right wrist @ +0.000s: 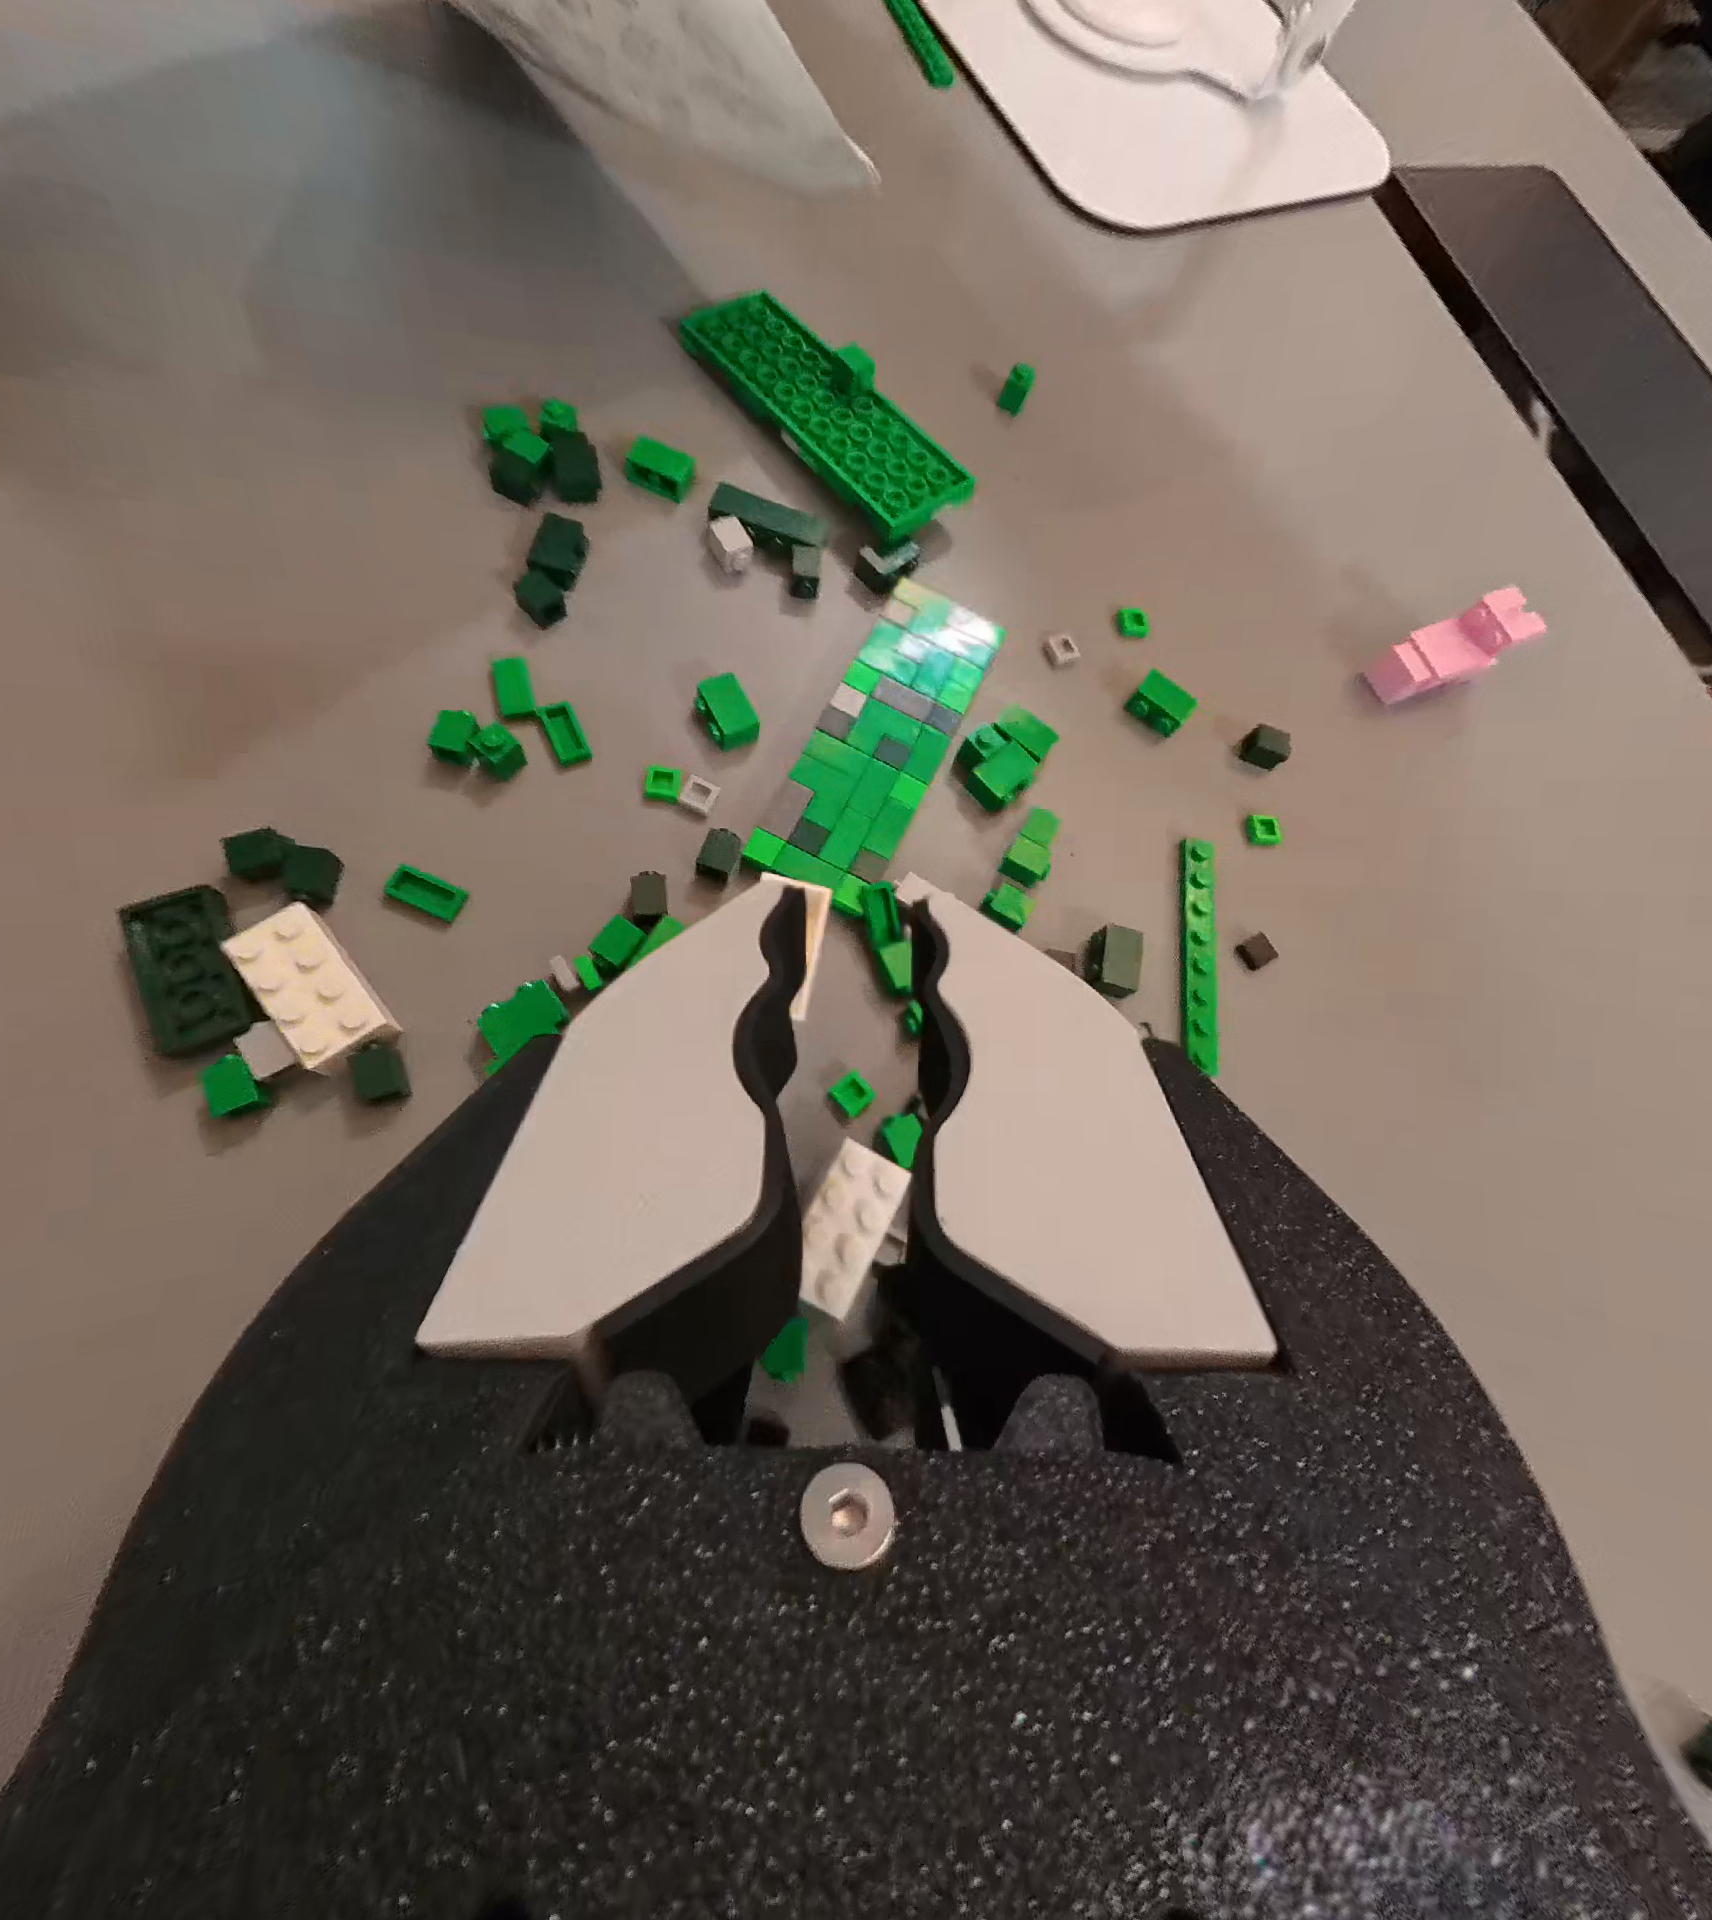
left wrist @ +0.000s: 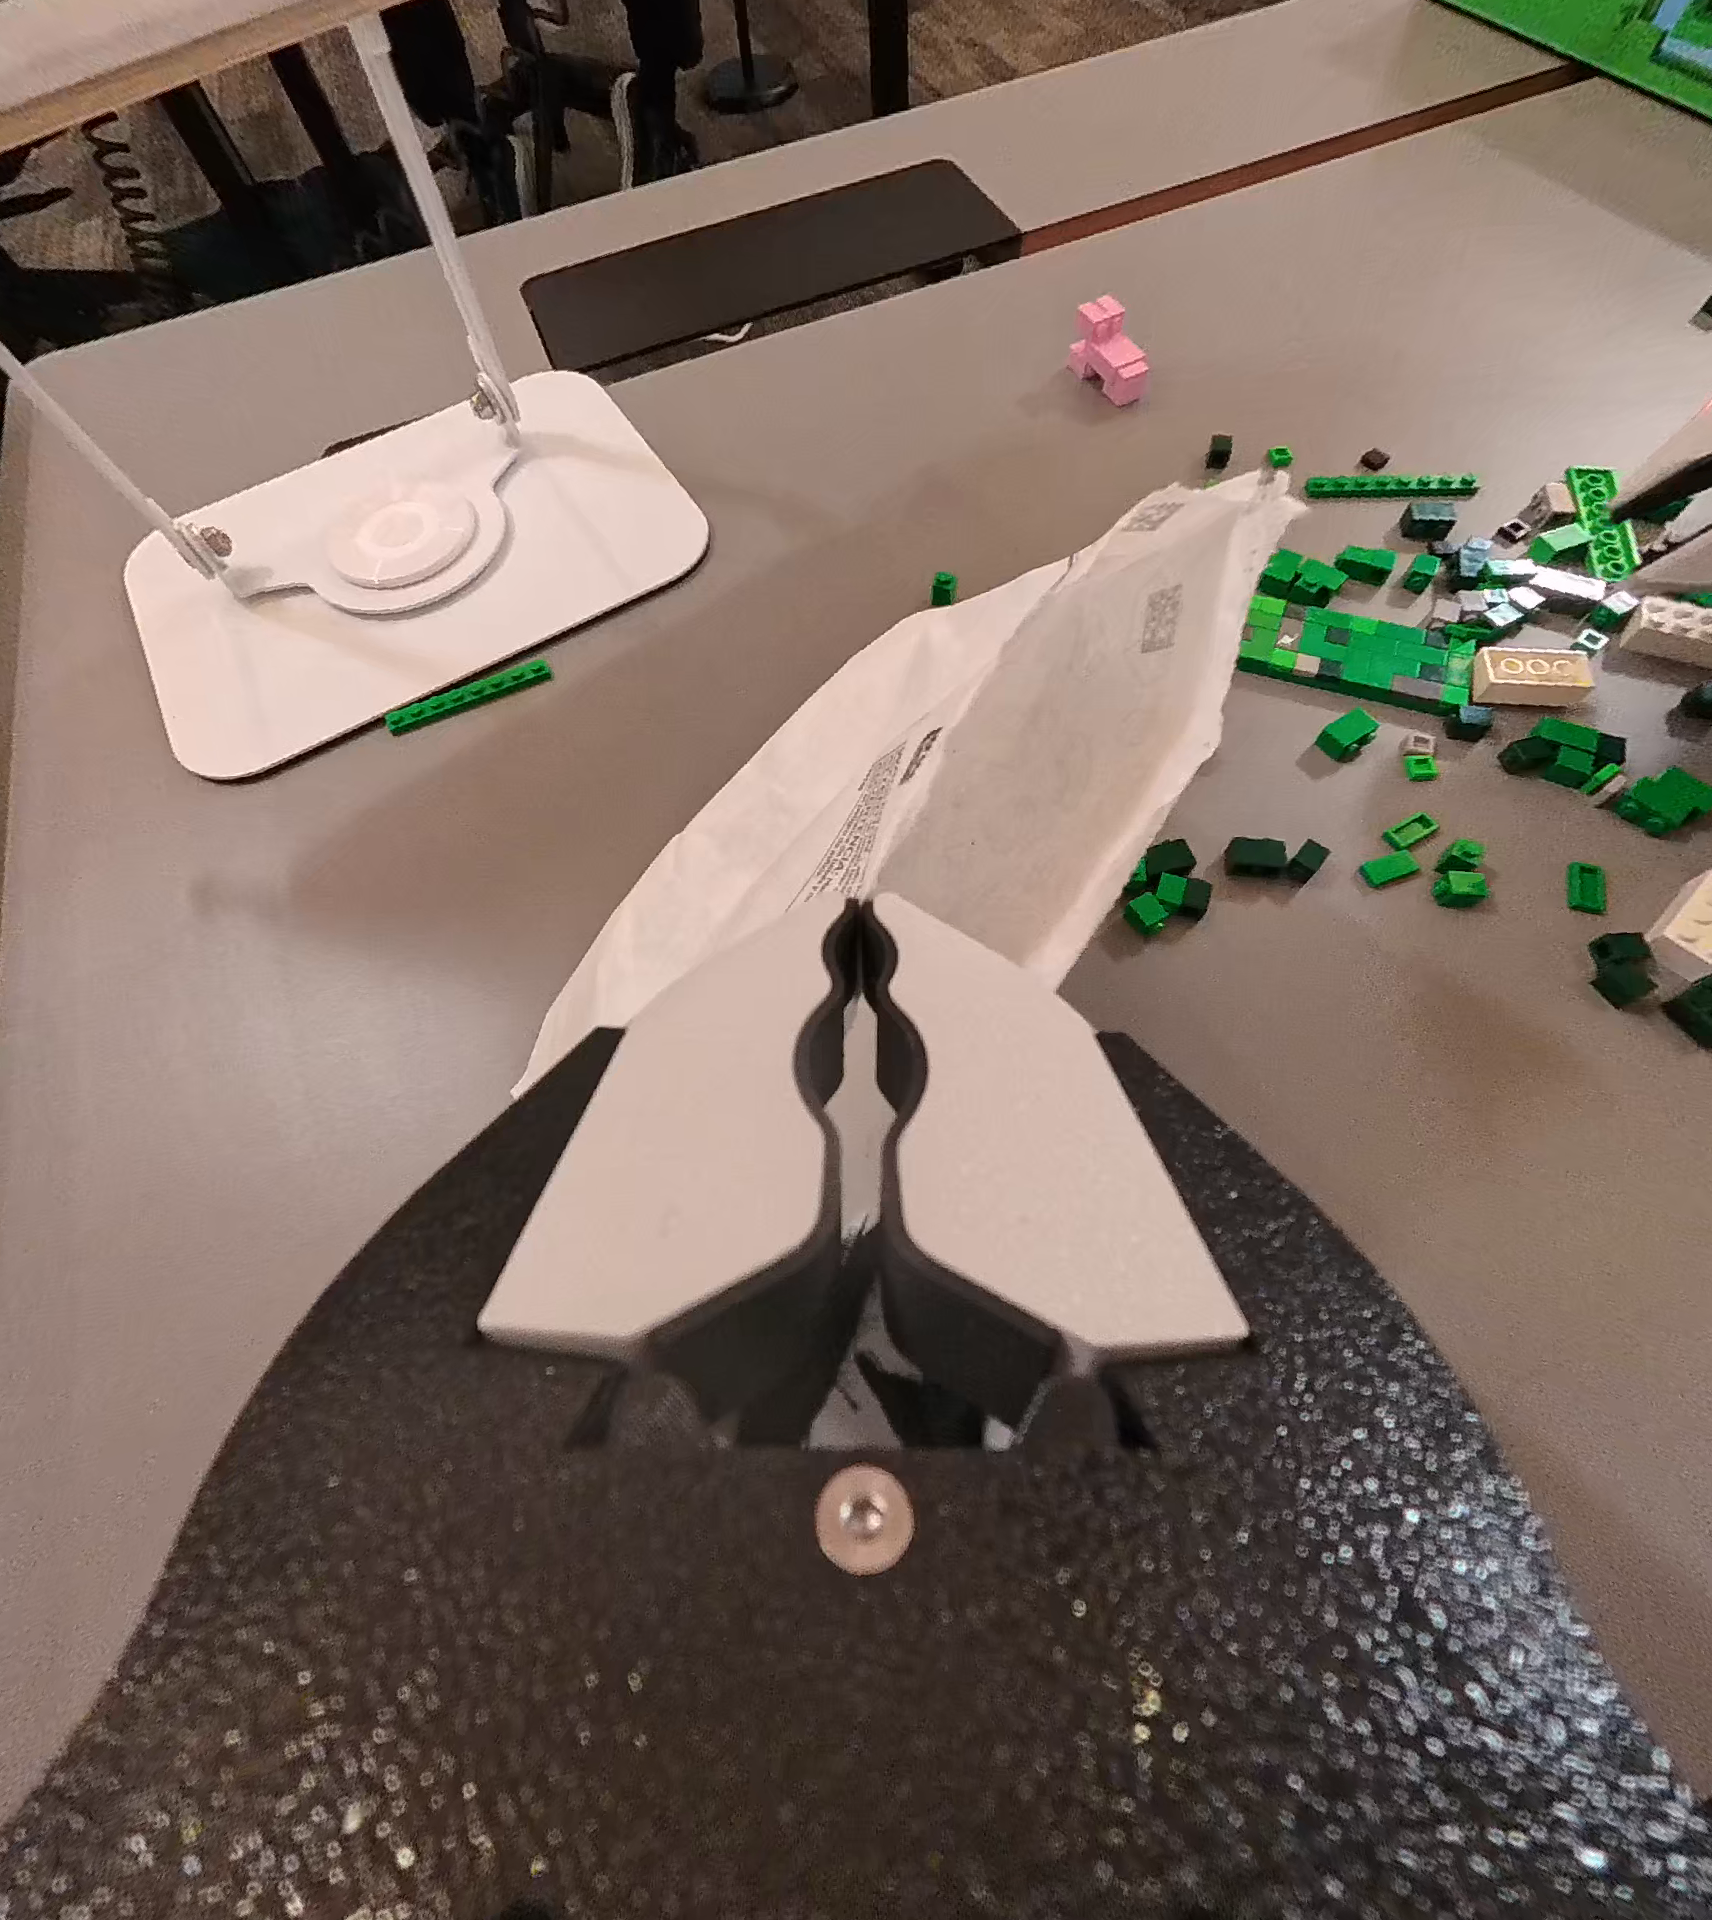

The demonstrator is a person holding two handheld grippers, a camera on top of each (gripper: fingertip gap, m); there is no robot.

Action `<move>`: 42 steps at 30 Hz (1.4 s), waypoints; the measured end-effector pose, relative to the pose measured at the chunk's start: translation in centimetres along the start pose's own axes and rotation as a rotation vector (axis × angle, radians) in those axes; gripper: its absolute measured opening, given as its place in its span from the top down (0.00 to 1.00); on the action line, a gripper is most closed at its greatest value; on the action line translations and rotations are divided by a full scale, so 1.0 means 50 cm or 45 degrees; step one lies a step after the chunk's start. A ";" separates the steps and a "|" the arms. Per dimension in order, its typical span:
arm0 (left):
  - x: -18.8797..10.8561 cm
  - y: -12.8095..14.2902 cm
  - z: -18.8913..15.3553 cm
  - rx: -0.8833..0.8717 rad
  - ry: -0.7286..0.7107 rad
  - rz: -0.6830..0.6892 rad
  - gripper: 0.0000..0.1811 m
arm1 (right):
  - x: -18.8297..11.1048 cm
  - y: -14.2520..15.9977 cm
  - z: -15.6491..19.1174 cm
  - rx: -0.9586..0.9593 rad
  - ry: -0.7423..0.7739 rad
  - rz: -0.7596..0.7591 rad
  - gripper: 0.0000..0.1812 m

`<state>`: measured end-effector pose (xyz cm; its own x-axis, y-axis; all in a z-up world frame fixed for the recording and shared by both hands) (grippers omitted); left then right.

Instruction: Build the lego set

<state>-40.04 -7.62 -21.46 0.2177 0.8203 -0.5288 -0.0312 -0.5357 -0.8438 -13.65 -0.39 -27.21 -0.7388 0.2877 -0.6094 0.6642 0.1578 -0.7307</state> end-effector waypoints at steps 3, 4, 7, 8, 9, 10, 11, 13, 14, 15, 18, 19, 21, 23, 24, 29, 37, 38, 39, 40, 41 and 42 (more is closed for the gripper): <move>0.001 0.000 0.001 -0.009 0.005 -0.002 1.00 | 0.010 -0.025 0.034 0.001 -0.142 -0.077 0.91; 0.002 0.001 0.000 -0.008 0.007 0.002 1.00 | 0.021 -0.030 0.047 -0.016 -0.176 -0.063 0.91; 0.007 0.005 -0.005 0.004 0.012 0.018 1.00 | 0.061 -0.026 0.086 -0.091 -0.272 0.059 0.91; 0.007 0.005 -0.007 0.009 0.014 0.021 1.00 | 0.071 -0.018 0.098 -0.115 -0.306 0.112 0.92; 0.008 0.005 -0.009 0.013 0.018 0.023 1.00 | 0.077 -0.010 0.107 -0.135 -0.328 0.157 0.93; 0.008 0.005 -0.011 0.016 0.020 0.023 1.00 | 0.080 -0.003 0.112 -0.150 -0.342 0.194 0.93; 0.007 0.004 -0.011 0.018 0.020 0.021 1.00 | 0.079 0.003 0.116 -0.157 -0.354 0.219 0.93; 0.005 0.003 -0.010 0.016 0.022 0.017 1.00 | 0.072 0.005 0.113 -0.148 -0.348 0.232 0.93; 0.005 0.003 -0.010 0.012 0.024 0.016 1.00 | 0.066 0.004 0.108 -0.138 -0.336 0.225 0.93; 0.005 0.003 -0.010 0.010 0.026 0.016 1.00 | 0.058 0.004 0.104 -0.126 -0.326 0.219 0.93; 0.004 0.003 -0.009 0.010 0.027 0.018 1.00 | 0.028 0.013 0.102 -0.092 -0.353 0.222 0.96; 0.004 0.003 -0.008 0.010 0.027 0.017 1.00 | 0.019 0.018 0.106 -0.081 -0.375 0.227 0.97; 0.005 0.003 -0.009 0.009 0.028 0.017 1.00 | 0.009 0.027 0.111 -0.075 -0.404 0.247 0.99; 0.007 0.005 -0.010 0.011 0.029 0.022 1.00 | 0.007 0.033 0.116 -0.076 -0.424 0.265 0.99; 0.008 0.006 -0.011 0.014 0.030 0.026 1.00 | 0.008 0.034 0.119 -0.074 -0.437 0.272 1.00; 0.011 0.009 -0.014 0.023 0.031 0.038 1.00 | 0.016 0.041 0.124 -0.078 -0.445 0.320 1.00; 0.010 0.009 -0.013 0.023 0.031 0.039 1.00 | 0.021 0.046 0.128 -0.092 -0.438 0.364 1.00; 0.010 0.009 -0.013 0.023 0.031 0.038 1.00 | 0.020 0.050 0.127 -0.075 -0.441 0.367 0.99; 0.010 0.009 -0.013 0.022 0.031 0.038 1.00 | 0.021 0.052 0.126 -0.064 -0.444 0.369 0.99; 0.010 0.009 -0.014 0.022 0.033 0.039 1.00 | 0.024 0.053 0.126 -0.061 -0.444 0.371 0.99; 0.011 0.009 -0.014 0.023 0.034 0.041 1.00 | 0.026 0.049 0.126 -0.064 -0.443 0.358 0.99; 0.012 0.010 -0.015 0.026 0.035 0.044 1.00 | 0.029 0.047 0.129 -0.077 -0.447 0.352 0.99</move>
<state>-39.18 -7.54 -22.14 0.2426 0.7957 -0.5550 -0.0587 -0.5590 -0.8271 -13.88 -5.69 -31.77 -0.5198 -0.0095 -0.8542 0.8398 0.1778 -0.5130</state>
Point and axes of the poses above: each gripper's, where its closed fingertips meet, x out along the fingers, y out of its underside, z = x × y across the jaws, the point moved 1 cm from there along -x, back along the fingers, and after that the axes turned 11 degrees about -x, right-handed, at the moved point
